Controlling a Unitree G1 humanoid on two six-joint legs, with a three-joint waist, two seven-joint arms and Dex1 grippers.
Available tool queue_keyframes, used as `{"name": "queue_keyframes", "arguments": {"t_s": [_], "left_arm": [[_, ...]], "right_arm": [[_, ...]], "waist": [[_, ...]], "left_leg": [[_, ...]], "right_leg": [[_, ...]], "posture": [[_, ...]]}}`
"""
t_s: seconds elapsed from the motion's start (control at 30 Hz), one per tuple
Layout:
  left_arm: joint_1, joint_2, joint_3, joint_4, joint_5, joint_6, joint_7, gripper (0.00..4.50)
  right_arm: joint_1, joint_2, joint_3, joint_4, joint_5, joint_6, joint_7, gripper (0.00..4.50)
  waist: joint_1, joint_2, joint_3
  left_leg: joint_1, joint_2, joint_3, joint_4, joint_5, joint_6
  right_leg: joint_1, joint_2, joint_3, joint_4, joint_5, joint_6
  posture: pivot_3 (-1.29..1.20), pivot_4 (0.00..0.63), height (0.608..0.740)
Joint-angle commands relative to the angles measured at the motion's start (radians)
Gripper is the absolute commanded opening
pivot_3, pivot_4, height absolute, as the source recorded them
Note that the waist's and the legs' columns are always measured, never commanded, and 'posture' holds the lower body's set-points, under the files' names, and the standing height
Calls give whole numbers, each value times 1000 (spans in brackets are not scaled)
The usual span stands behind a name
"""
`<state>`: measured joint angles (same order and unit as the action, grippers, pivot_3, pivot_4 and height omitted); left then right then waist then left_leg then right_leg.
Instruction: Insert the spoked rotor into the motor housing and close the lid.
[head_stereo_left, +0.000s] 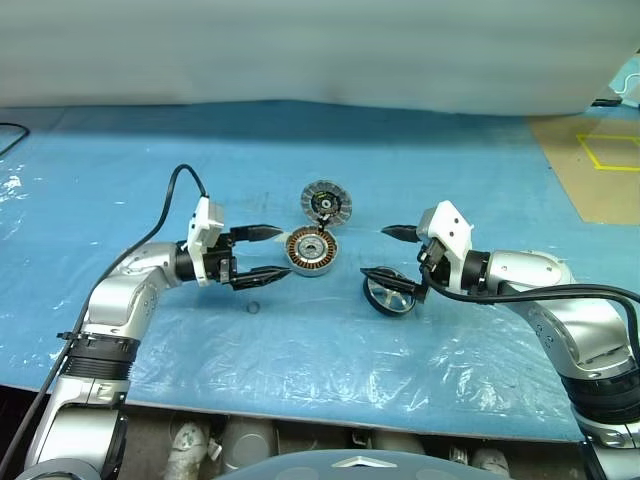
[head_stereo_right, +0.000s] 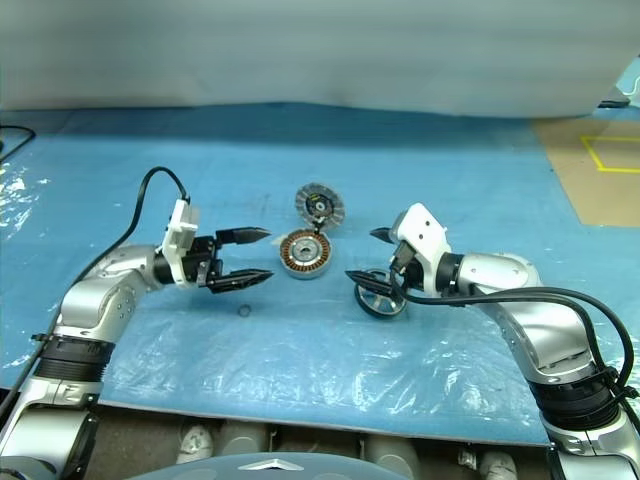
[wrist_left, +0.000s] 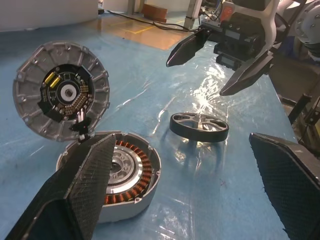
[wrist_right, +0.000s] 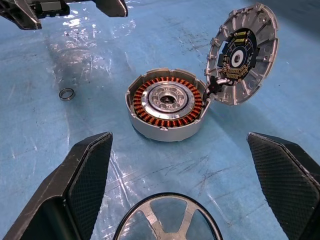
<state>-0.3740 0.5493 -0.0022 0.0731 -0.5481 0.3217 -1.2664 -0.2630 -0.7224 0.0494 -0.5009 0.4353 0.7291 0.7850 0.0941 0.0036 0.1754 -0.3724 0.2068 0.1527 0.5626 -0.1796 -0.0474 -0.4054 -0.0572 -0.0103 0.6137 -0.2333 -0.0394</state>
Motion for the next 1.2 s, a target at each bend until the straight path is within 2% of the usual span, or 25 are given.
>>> {"name": "queue_keyframes", "arguments": {"t_s": [0.03,1.2], "left_arm": [[6,4,26,-7,-15,-20,-18,4500],[20,-2,19,-65,-3,-29,56,4500]], "right_arm": [[-14,-14,-4,-42,13,-4,13,4477],[-55,-24,13,8,-17,-36,68,4477]], "waist": [[0,0,0],[0,0,0]], "left_leg": [[0,0,0,0,0,0],[1,0,0,2,0,0]], "right_leg": [[0,0,0,0,0,0],[0,0,0,3,0,0]], "posture": [[0,150,740],[0,150,740]]}}
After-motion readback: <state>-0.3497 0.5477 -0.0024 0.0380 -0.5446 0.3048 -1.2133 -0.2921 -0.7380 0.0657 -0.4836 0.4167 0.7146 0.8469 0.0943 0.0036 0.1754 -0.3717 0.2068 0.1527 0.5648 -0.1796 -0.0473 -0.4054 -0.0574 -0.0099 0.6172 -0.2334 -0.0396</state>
